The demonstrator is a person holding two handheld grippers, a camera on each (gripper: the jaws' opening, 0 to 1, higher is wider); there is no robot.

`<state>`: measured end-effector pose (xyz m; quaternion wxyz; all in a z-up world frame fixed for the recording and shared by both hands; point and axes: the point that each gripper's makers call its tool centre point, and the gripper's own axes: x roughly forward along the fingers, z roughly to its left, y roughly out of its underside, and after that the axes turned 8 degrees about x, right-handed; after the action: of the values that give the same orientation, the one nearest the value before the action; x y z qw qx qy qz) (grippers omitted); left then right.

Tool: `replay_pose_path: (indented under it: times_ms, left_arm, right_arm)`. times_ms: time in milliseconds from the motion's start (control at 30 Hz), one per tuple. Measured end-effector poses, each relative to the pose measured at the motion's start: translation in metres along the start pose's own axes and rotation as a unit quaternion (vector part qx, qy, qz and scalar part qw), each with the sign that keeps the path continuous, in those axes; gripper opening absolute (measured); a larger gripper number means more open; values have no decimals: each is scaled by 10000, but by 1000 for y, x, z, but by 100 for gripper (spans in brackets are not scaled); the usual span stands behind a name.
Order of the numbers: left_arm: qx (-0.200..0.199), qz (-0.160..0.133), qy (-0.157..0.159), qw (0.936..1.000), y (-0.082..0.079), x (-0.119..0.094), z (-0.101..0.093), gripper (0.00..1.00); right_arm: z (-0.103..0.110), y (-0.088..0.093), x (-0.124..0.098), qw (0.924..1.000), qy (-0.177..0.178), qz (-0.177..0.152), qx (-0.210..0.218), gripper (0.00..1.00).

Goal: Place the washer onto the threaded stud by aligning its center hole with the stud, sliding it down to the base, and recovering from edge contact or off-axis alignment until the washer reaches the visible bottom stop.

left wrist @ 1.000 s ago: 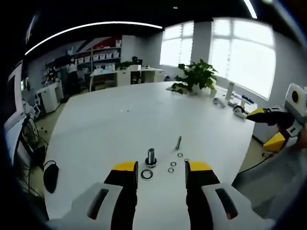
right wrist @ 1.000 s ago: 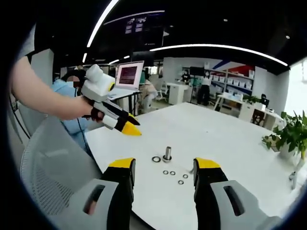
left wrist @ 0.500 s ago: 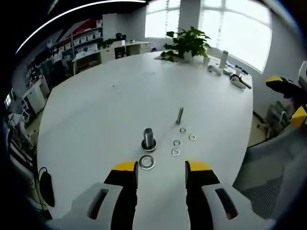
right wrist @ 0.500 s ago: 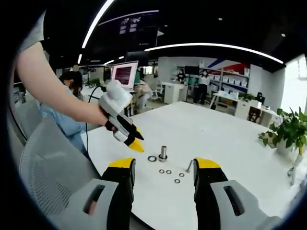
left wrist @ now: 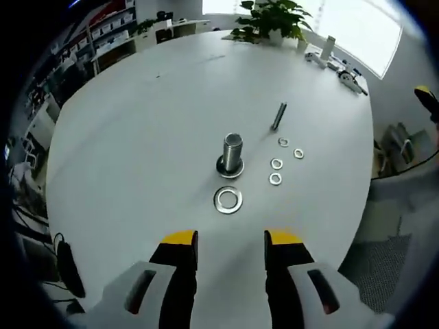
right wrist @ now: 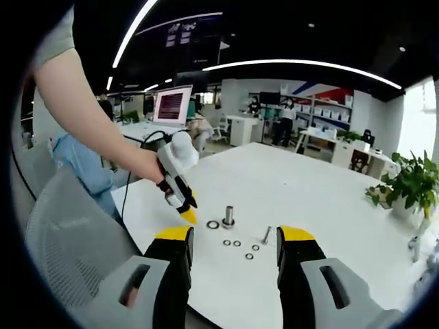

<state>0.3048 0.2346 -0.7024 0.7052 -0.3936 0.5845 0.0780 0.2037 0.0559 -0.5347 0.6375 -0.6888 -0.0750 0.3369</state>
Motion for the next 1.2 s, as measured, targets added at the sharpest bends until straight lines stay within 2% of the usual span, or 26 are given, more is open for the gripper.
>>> replay_pose_path:
  times_ms: [300,400,633,767,967,1000,1133,1200]
  left_arm:
    - [321,192,100,9993,-11,23,-2,37]
    - [196,244,168,9994,-14,29,-3,37]
    - [247,356,72,9990,-22,38,0,36]
    - [390,538,109,9977,-20,45,-2,34]
    - [351,825,159,9958,-12,52,-2,30]
    - [485,764,97,9958,-16,51,1,29]
    - [425,812,115,9957,-18,52,2,28]
    - [671,945,77,9932,-17,51,3,27]
  right_arm:
    - [-5,2,-1,9999,98,32,49,51]
    - [-6,0,-1,9999,124,1,52,51]
    - [-10,1,-1,9998,168,-12,146,51]
    - [-10,2,-1,9997,177,7,137,51]
    - [-14,1,-2,9994,247,-30,245,51]
    - [-14,1,-3,9993,252,-40,259,51]
    - [-15,1,-3,9993,265,-43,277,51]
    - [-15,0,-3,9993,262,-51,275,51]
